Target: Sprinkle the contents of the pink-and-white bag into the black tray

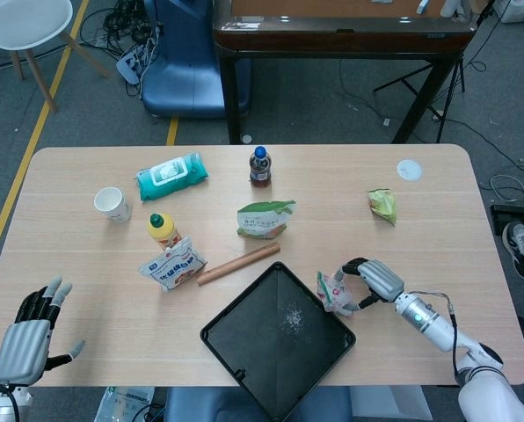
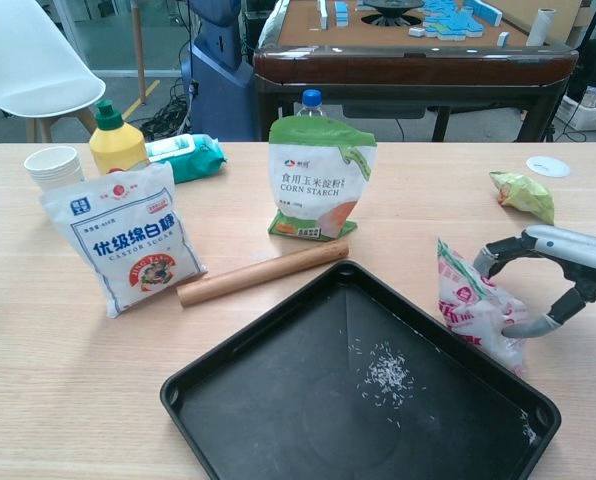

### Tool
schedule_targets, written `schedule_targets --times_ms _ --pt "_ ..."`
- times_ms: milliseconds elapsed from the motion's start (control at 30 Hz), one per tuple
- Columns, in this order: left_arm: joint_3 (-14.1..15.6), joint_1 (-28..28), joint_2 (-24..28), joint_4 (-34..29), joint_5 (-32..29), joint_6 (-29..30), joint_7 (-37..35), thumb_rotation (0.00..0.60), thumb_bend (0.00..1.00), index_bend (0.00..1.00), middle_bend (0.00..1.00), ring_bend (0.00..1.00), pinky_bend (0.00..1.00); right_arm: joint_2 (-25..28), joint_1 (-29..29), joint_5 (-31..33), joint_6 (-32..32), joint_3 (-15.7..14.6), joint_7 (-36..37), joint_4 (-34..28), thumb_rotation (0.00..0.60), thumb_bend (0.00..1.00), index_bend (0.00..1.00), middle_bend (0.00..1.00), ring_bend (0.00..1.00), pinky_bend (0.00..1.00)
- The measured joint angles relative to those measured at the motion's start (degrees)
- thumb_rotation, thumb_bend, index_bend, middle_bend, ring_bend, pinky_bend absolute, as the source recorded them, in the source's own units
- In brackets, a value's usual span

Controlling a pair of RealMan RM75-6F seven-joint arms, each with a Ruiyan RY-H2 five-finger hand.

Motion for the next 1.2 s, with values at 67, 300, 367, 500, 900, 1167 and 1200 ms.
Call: schedule_targets --times_ms 67,300,367,500,900,1167,1200 --pt "0.0 0.0 0.0 0.1 0.0 0.0 -0.1 0.600 0.18 0.08 0.01 0.00 0.03 0.0 0.0 0.0 0.1 0.0 0.0 -0.1 0.600 0.04 0.38 0.37 0.26 0.20" --pt "0.0 0.1 0.1 0.1 0.0 0.2 -0.3 0.600 0.18 0.08 0.01 0.00 0.03 0.4 -0.3 0.4 1.4 0.5 -1.1 -0.4 0.600 0.03 0.34 0.33 0.23 0.18" --pt "0.0 0.0 0.1 0.1 0.0 0.1 -0.4 0.600 0.18 0.08 0.01 0.00 0.03 0.7 -0.5 0.6 2.1 0.8 -1.4 -0.7 0.600 0.03 0.33 0.33 0.23 0.18" --pt "-0.1 -0.2 0.0 0.3 0.0 -0.2 -0.6 0.600 0.18 0.08 0.01 0.00 0.03 1.9 -0.9 1.3 3.9 1.6 -2.2 -1.6 0.600 0.03 0.33 0.33 0.23 0.18" --pt "-1.1 -0.8 0.9 1.2 -0.8 -0.5 -1.9 0.600 0.18 0.08 0.01 0.00 0.03 8.8 -3.4 5.8 11.3 7.1 -12.1 -10.6 0.600 0.25 0.34 0.40 0.29 0.28" --pt "-1.6 -1.3 1.3 2.8 -1.3 -1.1 -4.0 0.600 0.18 0.08 0.01 0.00 0.03 18.2 -6.7 9.1 13.8 9.8 -29.4 -27.5 0.600 0.28 0.36 0.42 0.30 0.29" --pt "-1.6 -1.4 1.3 3.0 -1.3 -1.2 -4.2 0.600 0.18 0.08 0.01 0.00 0.03 20.1 -7.3 9.7 13.9 10.1 -32.7 -30.9 0.600 0.28 0.36 0.42 0.30 0.29"
